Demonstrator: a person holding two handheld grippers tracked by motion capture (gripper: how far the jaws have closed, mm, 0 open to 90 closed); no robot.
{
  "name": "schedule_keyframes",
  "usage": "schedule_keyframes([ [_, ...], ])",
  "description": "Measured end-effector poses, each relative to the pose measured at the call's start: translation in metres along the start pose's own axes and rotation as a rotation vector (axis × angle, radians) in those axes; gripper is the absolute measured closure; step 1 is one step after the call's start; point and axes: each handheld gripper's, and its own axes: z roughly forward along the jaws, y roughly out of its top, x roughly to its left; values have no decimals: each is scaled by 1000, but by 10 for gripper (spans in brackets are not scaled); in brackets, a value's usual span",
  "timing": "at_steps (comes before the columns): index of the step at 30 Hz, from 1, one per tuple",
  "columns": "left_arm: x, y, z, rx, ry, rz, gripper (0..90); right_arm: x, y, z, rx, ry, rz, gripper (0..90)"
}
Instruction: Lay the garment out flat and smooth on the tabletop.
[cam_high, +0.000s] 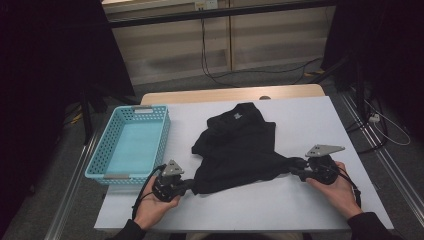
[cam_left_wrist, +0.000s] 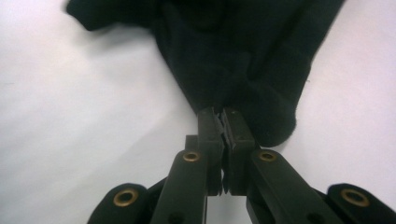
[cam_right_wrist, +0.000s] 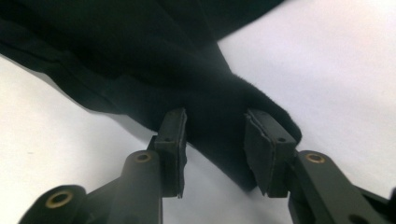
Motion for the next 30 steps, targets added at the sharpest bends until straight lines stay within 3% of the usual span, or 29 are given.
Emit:
schedule_keyframes([
  [4, 5, -2, 3, -5, -8, -51, 853, 0, 1, 3, 14, -21, -17, 627],
  [7, 1, -1, 2, -26, -7, -42, 779, 2, 3, 3, 30, -40, -29, 662],
  [11, -3, -1, -4, -55, -14, -31, 764, 2, 2, 2, 31, -47, -45, 771],
  [15, -10, 1, -6, -82, -50, 10, 760, 1, 2, -1, 34, -29, -49, 868],
  [21, -29, 6, 2, -54, -105, 68, 755, 3, 2, -4, 51, -21, -64, 887],
  [27, -23, 4, 25, 19, -55, 70, 670, 4, -1, -8, 55, 16, -51, 888],
  [30, -27, 4, 30, 24, -24, 112, 634, 3, 0, -7, 58, 25, -44, 888],
])
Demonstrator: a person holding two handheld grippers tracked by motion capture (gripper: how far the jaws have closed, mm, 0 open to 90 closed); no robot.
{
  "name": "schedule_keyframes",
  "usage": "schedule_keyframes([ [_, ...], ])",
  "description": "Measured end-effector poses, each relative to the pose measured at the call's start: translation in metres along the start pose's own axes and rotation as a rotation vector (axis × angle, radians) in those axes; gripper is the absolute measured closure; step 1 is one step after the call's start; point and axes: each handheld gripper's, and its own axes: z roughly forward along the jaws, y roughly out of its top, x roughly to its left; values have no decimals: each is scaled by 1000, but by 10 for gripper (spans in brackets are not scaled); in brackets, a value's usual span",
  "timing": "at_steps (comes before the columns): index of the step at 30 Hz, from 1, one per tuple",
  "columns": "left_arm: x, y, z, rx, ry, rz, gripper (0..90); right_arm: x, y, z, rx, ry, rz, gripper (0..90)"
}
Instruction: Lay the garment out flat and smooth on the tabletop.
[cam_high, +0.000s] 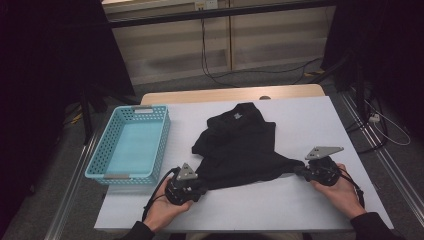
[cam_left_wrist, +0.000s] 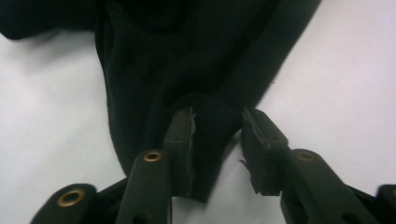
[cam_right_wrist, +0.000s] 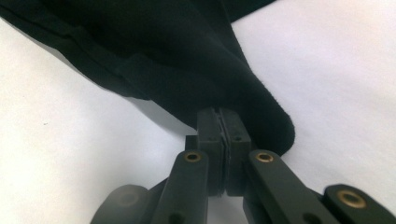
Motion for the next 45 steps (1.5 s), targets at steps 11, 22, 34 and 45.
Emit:
schedule_keyframes([
  [11, 2, -13, -19, 26, -15, 11, 870, 10, -5, -7, 9, 35, -15, 889],
  [22, 2, -31, -45, 10, -31, -10, 869, 34, -20, -31, -6, 92, -68, 892],
  [34, -8, -49, -61, -4, -75, -45, 739, 47, -33, -51, -48, 120, -86, 812],
  [45, 6, -19, -32, -24, -28, -25, 707, 39, -5, -26, -80, 78, -82, 773],
])
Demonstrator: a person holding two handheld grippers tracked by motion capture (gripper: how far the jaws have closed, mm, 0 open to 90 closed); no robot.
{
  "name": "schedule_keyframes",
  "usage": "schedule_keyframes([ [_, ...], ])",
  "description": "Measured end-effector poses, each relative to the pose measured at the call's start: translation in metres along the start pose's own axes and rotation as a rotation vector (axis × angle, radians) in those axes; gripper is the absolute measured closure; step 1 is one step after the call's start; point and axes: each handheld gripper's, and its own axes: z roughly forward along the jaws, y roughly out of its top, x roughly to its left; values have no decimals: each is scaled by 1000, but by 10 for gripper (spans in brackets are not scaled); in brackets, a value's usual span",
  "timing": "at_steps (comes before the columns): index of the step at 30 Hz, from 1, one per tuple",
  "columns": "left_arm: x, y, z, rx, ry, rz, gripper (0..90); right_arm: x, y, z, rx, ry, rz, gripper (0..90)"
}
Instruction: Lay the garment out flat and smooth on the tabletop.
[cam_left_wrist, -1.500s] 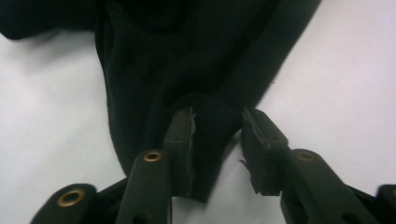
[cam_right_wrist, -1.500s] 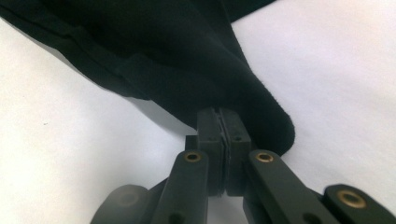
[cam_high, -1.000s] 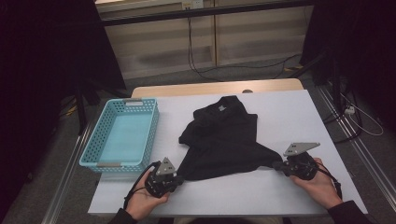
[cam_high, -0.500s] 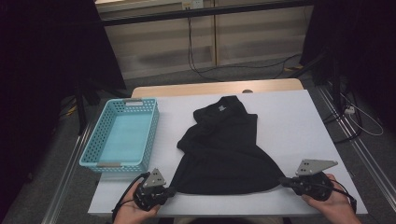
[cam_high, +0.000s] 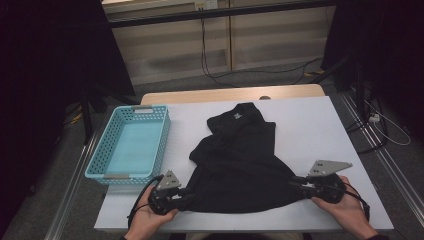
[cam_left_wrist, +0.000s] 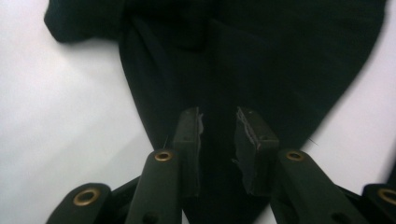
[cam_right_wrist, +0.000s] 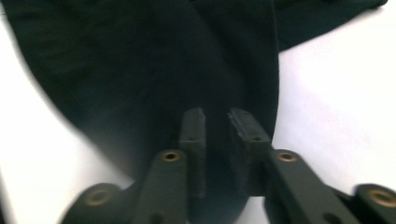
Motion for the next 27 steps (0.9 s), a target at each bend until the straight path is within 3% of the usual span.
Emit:
schedule_keyframes([
  [4, 1, 14, 19, 19, -15, 24, 698, -6, 14, 23, 32, 6, -20, 772],
  [7, 0, 16, 30, 36, -6, 49, 648, -7, 21, 38, 58, 3, -30, 697],
  [10, -3, 13, 30, 13, -4, 24, 590, -7, 20, 45, 82, -21, -37, 642],
  [12, -5, 11, 30, 6, 12, 44, 587, -7, 16, 43, 78, -40, -20, 629],
  [15, -6, 11, 30, 10, -1, 38, 636, -9, 14, 44, 67, -28, 10, 645],
  [18, -5, 11, 30, 10, -15, 24, 721, -9, 16, 43, 92, 3, 18, 777],
  [20, -6, 11, 29, 17, -29, 23, 838, -8, 16, 42, 102, 27, 23, 877],
  [22, -7, 11, 29, 22, -30, 19, 893, -6, 16, 40, 111, 26, 20, 885],
  [27, -4, 11, 27, 28, -53, 9, 900, -2, 8, 29, 126, 39, 17, 887],
])
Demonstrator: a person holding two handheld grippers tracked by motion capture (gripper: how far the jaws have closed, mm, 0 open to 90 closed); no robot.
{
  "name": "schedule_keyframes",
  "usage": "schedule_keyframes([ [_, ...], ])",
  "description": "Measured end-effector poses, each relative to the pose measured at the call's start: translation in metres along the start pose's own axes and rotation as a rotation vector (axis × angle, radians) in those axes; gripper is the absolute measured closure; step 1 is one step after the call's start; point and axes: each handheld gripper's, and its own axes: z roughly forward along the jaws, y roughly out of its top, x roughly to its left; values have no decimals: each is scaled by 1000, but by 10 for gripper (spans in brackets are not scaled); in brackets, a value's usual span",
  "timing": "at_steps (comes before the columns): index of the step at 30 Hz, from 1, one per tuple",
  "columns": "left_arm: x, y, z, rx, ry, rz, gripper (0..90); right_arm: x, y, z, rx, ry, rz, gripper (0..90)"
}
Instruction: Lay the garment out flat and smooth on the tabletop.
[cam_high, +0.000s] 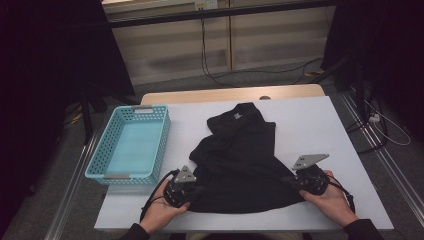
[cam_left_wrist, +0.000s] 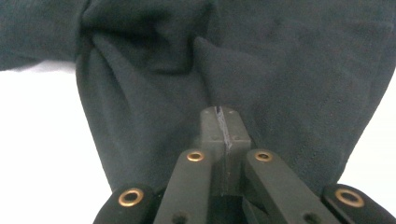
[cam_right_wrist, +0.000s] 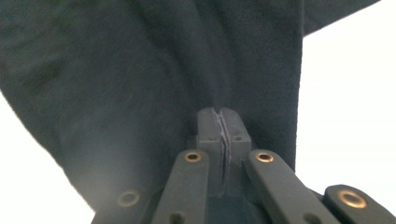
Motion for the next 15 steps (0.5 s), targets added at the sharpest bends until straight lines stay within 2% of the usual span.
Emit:
schedule_keyframes([
  [10, -4, -11, -12, 11, -50, -21, 900, 20, -17, -17, 24, 27, -12, 888],
  [15, -12, -15, -19, 16, -71, -19, 900, 30, -24, -23, 32, 56, -19, 888],
])
